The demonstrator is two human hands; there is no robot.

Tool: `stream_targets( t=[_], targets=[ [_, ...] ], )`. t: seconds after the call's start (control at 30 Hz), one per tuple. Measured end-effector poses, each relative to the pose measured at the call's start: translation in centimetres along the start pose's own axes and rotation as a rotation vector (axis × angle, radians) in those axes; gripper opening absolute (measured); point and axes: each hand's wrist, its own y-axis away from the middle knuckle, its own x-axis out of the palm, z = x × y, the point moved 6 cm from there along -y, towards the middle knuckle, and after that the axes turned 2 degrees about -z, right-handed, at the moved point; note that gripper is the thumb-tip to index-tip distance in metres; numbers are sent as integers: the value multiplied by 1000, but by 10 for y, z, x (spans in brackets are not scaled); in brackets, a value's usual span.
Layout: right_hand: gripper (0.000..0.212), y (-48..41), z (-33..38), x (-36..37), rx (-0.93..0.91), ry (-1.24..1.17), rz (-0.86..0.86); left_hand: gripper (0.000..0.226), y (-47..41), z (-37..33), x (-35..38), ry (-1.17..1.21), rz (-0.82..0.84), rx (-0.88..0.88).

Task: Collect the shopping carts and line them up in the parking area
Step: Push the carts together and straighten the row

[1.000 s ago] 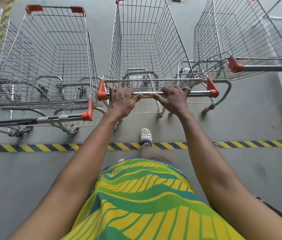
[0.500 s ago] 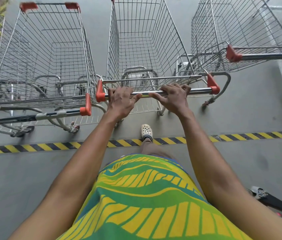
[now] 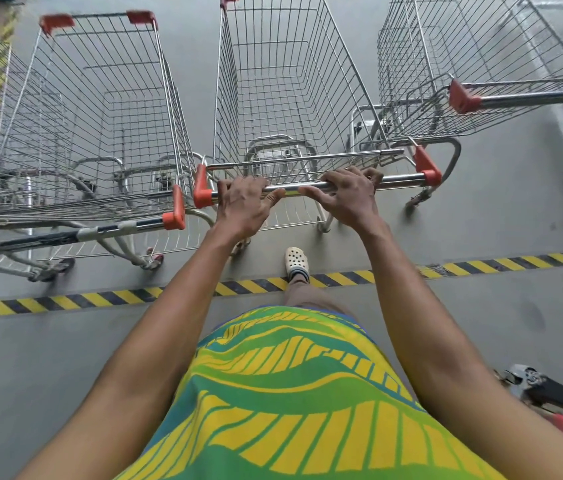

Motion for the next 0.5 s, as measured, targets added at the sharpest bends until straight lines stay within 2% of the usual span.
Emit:
stream_targets(
  t=[0.13, 0.5],
  targets=[
    [63, -6, 2, -2, -25, 44, -6, 53, -7, 1, 0, -12, 9, -8],
    [70, -21, -5, 3, -6, 39, 35, 54, -18, -1, -5, -19, -18, -17]
  ],
)
